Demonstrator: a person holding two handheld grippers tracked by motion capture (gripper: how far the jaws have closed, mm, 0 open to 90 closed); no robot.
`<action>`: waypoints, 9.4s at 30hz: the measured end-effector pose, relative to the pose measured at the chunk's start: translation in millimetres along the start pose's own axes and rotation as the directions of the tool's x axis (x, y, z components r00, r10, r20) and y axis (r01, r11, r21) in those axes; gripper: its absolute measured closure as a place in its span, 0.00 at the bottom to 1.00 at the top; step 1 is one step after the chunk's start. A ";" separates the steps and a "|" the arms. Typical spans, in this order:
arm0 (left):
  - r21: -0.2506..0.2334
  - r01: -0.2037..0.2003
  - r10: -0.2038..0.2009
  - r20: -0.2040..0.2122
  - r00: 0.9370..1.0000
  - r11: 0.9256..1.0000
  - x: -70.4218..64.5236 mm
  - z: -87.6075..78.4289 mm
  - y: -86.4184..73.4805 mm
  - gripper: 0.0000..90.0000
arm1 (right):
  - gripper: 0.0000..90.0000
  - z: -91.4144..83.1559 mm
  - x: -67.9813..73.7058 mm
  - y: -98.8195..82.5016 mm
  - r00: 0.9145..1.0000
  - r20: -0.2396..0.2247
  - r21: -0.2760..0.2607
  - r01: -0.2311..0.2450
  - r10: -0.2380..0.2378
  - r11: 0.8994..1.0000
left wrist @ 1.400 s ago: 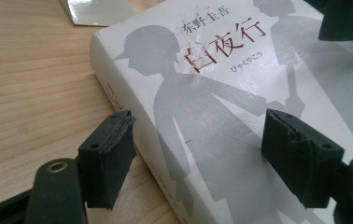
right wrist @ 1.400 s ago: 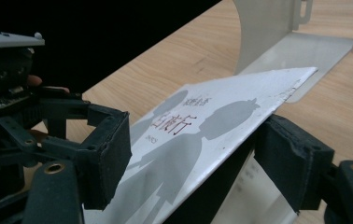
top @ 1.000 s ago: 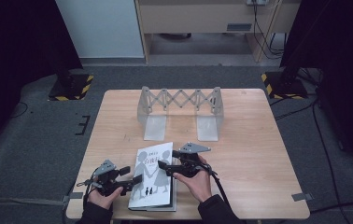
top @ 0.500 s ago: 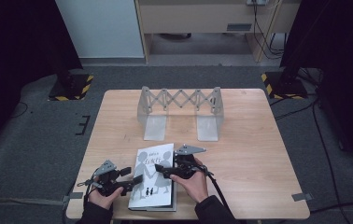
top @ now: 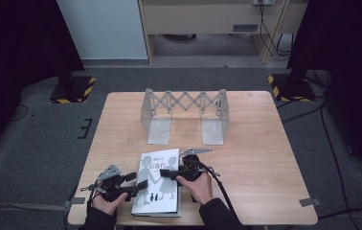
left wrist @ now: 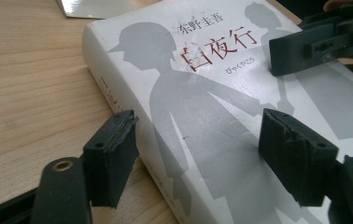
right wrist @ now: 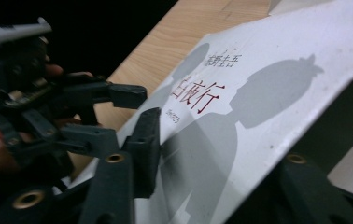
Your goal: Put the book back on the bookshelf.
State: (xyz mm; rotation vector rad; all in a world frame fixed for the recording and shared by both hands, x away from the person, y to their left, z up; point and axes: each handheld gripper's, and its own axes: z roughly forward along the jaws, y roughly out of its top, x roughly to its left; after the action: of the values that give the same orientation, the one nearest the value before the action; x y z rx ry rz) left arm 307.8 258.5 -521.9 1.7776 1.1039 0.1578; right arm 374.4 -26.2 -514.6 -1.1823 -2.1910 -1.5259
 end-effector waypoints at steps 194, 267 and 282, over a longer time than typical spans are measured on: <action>-0.101 0.083 -0.056 0.249 0.967 0.991 -35.8 10.4 74.5 0.58 | 0.33 -131.7 -75.0 6.6 0.901 0.408 -0.111 0.205 -0.143 0.972; -0.272 -0.019 -0.044 -0.225 0.973 0.962 6.7 45.5 181.6 0.58 | 0.03 -197.3 -133.8 -47.6 0.693 0.710 0.076 0.106 -0.129 0.991; -0.262 -0.098 0.014 -0.306 0.952 0.960 4.3 69.3 174.7 0.58 | 0.03 -197.3 -133.7 -47.6 0.692 0.711 0.076 0.106 -0.128 0.991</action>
State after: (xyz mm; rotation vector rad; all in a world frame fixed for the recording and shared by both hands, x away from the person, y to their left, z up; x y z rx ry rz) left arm 454.1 199.8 -419.5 1.5657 1.1809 0.6074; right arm 377.6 -268.0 -539.1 -1.9108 -2.7871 -1.1640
